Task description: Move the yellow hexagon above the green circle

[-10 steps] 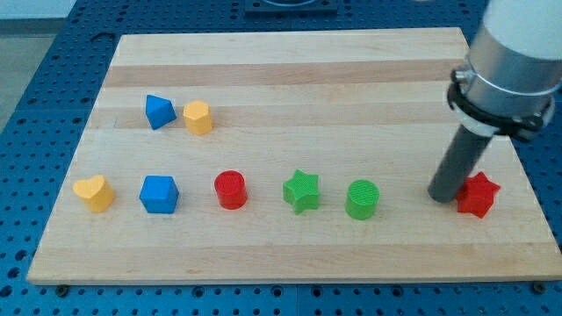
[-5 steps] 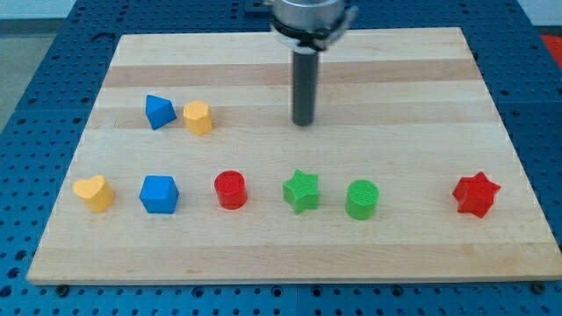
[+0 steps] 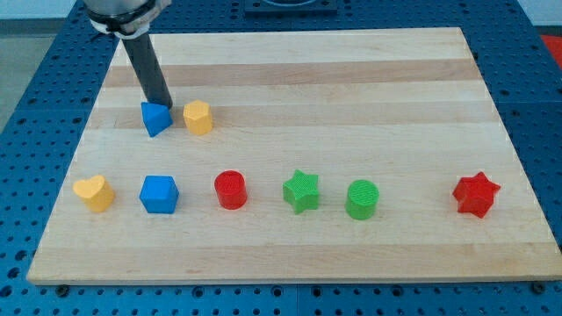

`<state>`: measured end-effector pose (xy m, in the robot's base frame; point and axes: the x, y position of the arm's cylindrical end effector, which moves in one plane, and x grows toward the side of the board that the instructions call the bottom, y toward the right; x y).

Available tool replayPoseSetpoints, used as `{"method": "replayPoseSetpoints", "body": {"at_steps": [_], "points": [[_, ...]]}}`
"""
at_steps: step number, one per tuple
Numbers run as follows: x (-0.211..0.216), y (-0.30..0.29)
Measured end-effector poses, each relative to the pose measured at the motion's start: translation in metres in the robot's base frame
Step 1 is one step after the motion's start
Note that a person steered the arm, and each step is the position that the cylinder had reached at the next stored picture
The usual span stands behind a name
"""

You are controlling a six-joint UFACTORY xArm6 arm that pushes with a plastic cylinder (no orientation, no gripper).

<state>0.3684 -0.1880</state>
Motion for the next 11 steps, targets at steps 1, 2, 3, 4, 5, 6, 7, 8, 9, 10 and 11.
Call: {"method": "replayPoseSetpoints", "body": {"at_steps": [1, 2, 3, 4, 5, 6, 7, 8, 9, 10, 11], "points": [[0.011, 0.018], [0.022, 0.036], [0.025, 0.054], [0.03, 0.07], [0.047, 0.082], [0.06, 0.097], [0.066, 0.116], [0.066, 0.135], [0.066, 0.163], [0.066, 0.193], [0.066, 0.222]]}}
